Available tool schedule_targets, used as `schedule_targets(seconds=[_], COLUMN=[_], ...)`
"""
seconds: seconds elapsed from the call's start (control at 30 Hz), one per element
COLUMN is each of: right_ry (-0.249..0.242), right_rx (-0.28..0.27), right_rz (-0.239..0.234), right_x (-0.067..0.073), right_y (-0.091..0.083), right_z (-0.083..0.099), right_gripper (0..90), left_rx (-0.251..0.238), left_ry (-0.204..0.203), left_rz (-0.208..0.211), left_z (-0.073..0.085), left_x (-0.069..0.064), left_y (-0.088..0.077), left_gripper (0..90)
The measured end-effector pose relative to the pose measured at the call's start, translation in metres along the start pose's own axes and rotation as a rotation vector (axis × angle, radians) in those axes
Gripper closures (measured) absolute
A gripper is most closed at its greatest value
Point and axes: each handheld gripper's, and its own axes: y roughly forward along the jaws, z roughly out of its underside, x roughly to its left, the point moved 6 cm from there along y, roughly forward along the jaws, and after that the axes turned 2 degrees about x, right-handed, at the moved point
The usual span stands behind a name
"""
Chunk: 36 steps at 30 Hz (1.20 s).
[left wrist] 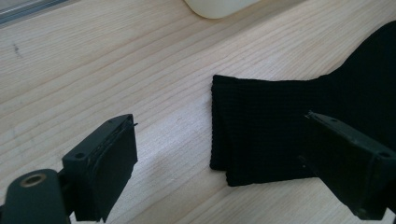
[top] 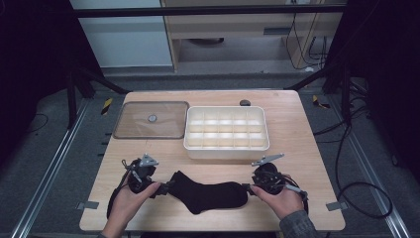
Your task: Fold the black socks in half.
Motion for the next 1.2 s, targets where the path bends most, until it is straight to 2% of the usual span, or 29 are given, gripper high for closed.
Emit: schedule_targets(seconds=[0.1,0.13,0.27,0.6,0.77,0.83,0.93,1.03,1.2], right_ry=[-0.003,-0.005,-0.02,-0.028,-0.038,-0.048,-0.061,-0.075,-0.073], right_rx=[0.015,0.031,0.052,0.095,0.123,0.126,0.123,0.129,0.126], right_rz=[0.003,-0.003,-0.019,-0.005,-0.024,-0.026,-0.024,-0.028,-0.031], right_x=[0.006,0.008,0.013,0.014,0.017,0.019,0.02,0.02,0.021], right_y=[0.006,0.009,0.015,0.03,0.035,0.035,0.034,0.033,0.031], right_z=[-0.001,-0.001,-0.003,-0.002,0.002,0.002,0.001,0.002,0.003], right_gripper=[53.8,54.9,56.0,56.0,61.1,65.6,73.1,77.4,78.1], left_rx=[0.046,0.075,0.113,0.15,0.181,0.208,0.224,0.253,0.27], left_ry=[0.012,0.021,0.039,0.055,0.068,0.085,0.081,0.087,0.088], left_rz=[-0.013,-0.013,0.0,0.015,0.021,0.025,0.036,0.029,0.038], left_z=[-0.005,-0.007,-0.01,-0.015,-0.013,-0.011,-0.01,-0.007,-0.005], left_x=[0.0,0.0,-0.002,-0.002,-0.003,-0.005,-0.007,-0.006,-0.006], left_y=[0.0,0.001,0.001,0.002,0.007,0.011,0.016,0.023,0.027], left_gripper=[11.2,14.0,18.8,26.3,31.5,33.9,36.6,40.2,46.7])
